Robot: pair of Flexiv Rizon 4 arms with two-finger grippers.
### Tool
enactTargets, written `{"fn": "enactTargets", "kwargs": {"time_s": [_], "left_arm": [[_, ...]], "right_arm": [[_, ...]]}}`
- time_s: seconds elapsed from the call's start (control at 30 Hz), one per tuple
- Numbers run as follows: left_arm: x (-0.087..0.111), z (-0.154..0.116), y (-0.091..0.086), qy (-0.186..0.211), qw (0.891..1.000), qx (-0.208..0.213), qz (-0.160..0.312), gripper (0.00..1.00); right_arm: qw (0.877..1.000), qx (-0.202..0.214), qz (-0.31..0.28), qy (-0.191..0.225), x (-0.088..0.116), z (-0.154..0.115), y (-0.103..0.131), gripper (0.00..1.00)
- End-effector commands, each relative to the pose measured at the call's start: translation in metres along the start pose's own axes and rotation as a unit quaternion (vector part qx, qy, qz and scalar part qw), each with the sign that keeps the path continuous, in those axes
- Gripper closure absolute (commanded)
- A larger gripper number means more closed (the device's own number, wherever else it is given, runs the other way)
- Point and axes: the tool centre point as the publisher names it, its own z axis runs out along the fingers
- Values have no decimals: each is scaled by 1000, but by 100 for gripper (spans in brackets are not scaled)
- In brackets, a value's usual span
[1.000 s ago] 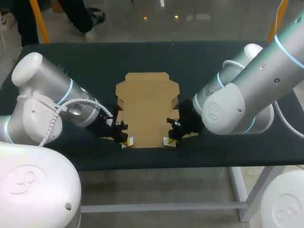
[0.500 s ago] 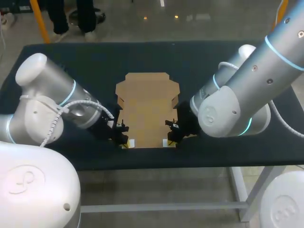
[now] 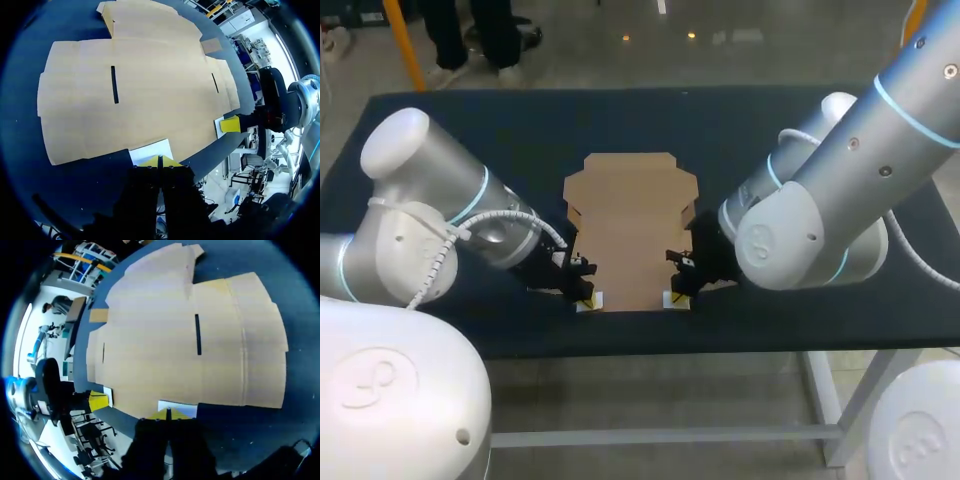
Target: Assemble the packaging by folding the flat box into shape, placing the metal phone stand inside, and closing the box properly
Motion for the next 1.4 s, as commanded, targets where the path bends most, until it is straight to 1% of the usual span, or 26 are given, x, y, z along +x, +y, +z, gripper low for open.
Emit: {"fn": "enactTargets", "kwargs": {"time_s": [0.03, 0.2, 0.37, 0.43, 0.53, 0.57, 0.63, 0.67, 0.7, 0.73, 0.8, 0.83, 0.87, 0.93, 0.97, 1.0, 1.03, 1.3, 1.4], "left_arm": [[-1, -17, 4, 21, 1000, 9, 4, 100], [-1, -32, 1, 44, 999, 19, 7, 100], [-4, -45, -3, 60, 998, 16, 8, 100], [-6, -50, -5, 65, 998, 17, 7, 100], [-8, -56, -8, 74, 997, 16, 5, 100], [-9, -58, -8, 77, 997, 17, 5, 97], [-11, -63, -10, 81, 997, 18, 4, 71], [-12, -66, -11, 83, 996, 19, 3, 63], [-13, -68, -11, 85, 996, 20, 3, 51], [-14, -70, -12, 86, 996, 21, 3, 38], [-15, -75, -14, 87, 996, 24, 2, 9], [-16, -78, -15, 88, 996, 24, 2, 3], [-17, -80, -16, 89, 996, 26, 0, 0], [-19, -86, -18, 90, 996, 28, -1, 0], [-20, -88, -19, 90, 995, 29, -1, 0], [-20, -91, -20, 90, 995, 30, -1, 0], [-20, -93, -21, 89, 996, 32, -1, 0], [-26, -118, -33, 90, 995, 38, 11, 0], [-29, -126, -41, 87, 996, 34, 11, 0]], "right_arm": [[999, 2, -4, 37, -7, -17, 0, 100], [997, 9, -13, 77, -13, -31, 5, 100], [994, 15, -10, 106, -21, -42, 12, 100], [992, 20, -10, 127, -26, -48, 16, 100], [989, 22, -8, 143, -32, -55, 22, 100], [989, 23, -8, 149, -34, -58, 23, 99], [988, 23, -6, 156, -37, -63, 27, 96], [987, 25, -6, 162, -39, -66, 29, 89], [986, 24, -5, 166, -41, -68, 31, 82], [986, 24, -4, 167, -43, -71, 33, 76], [984, 25, -4, 179, -47, -76, 38, 71], [983, 24, -2, 181, -48, -78, 39, 67], [983, 23, -1, 184, -50, -80, 41, 60], [982, 24, 0, 190, -53, -84, 45, 45], [981, 22, 3, 192, -55, -87, 47, 20], [980, 23, 3, 195, -56, -89, 49, 3], [980, 22, 4, 197, -58, -92, 52, 0], [978, 12, 16, 206, -65, -111, 69, 0], [975, 12, 17, 223, -70, -120, 76, 0]]}}
